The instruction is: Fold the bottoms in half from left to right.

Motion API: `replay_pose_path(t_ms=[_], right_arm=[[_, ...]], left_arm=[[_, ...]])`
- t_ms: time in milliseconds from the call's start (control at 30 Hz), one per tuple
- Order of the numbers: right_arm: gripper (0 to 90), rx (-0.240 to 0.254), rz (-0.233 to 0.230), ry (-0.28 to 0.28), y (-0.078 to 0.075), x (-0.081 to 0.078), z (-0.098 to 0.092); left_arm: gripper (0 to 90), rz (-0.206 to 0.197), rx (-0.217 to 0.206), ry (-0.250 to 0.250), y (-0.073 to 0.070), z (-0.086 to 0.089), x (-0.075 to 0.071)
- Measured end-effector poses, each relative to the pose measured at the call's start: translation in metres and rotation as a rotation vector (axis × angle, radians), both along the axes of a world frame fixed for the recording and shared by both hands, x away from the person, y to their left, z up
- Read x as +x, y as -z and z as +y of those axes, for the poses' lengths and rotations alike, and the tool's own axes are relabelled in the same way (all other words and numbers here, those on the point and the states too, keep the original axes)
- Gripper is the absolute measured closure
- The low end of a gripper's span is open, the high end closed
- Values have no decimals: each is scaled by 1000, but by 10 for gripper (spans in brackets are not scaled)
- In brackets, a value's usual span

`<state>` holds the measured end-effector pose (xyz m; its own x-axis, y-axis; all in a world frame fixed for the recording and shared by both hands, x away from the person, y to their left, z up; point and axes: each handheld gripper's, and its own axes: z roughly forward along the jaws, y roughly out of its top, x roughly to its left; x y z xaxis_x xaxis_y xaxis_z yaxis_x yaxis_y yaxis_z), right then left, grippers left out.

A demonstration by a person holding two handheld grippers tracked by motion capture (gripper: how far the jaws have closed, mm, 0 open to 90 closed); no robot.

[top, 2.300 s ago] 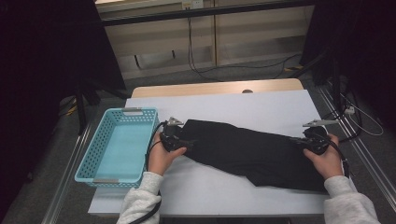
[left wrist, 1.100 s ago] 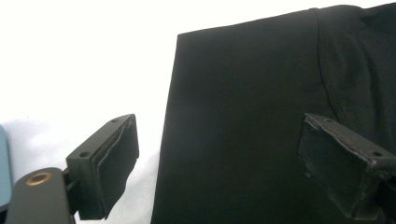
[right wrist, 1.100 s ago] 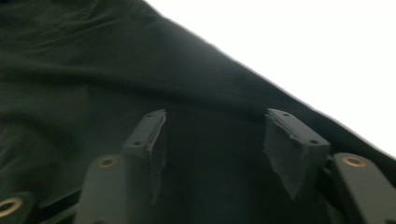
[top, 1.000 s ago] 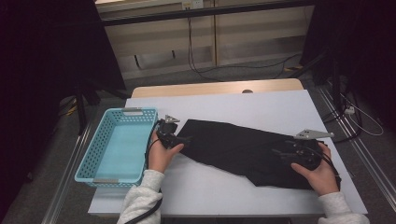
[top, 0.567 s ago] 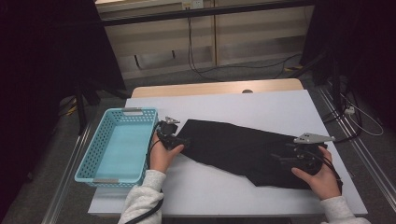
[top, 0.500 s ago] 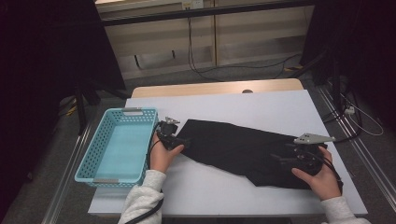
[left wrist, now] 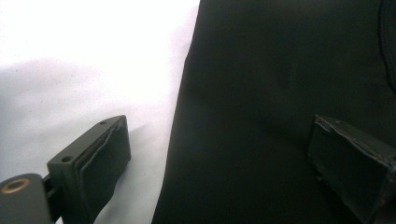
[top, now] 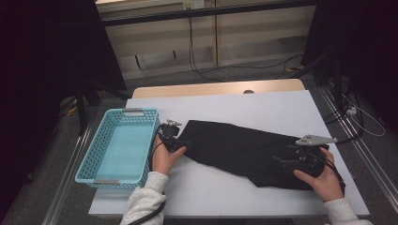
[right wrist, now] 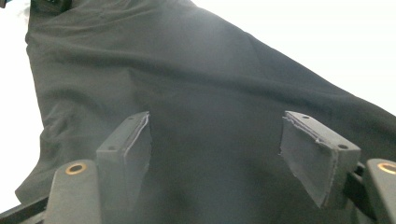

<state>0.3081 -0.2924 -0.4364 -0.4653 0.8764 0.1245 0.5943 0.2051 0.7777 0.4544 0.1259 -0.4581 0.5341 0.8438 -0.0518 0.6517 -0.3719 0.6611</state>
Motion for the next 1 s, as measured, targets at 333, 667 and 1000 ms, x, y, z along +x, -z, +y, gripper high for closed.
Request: replay_pose_path(t_ms=[333, 667, 1000], right_arm=[[254, 7, -6, -6, -1, 0, 2], [248, 11, 2, -17, 0, 2, 6], [239, 27, -2, -15, -1, 2, 7]], left_arm=[[136, 27, 2, -4, -3, -1, -1], [383, 69, -23, -27, -9, -5, -6], [794, 205, -157, 4, -12, -9, -8]])
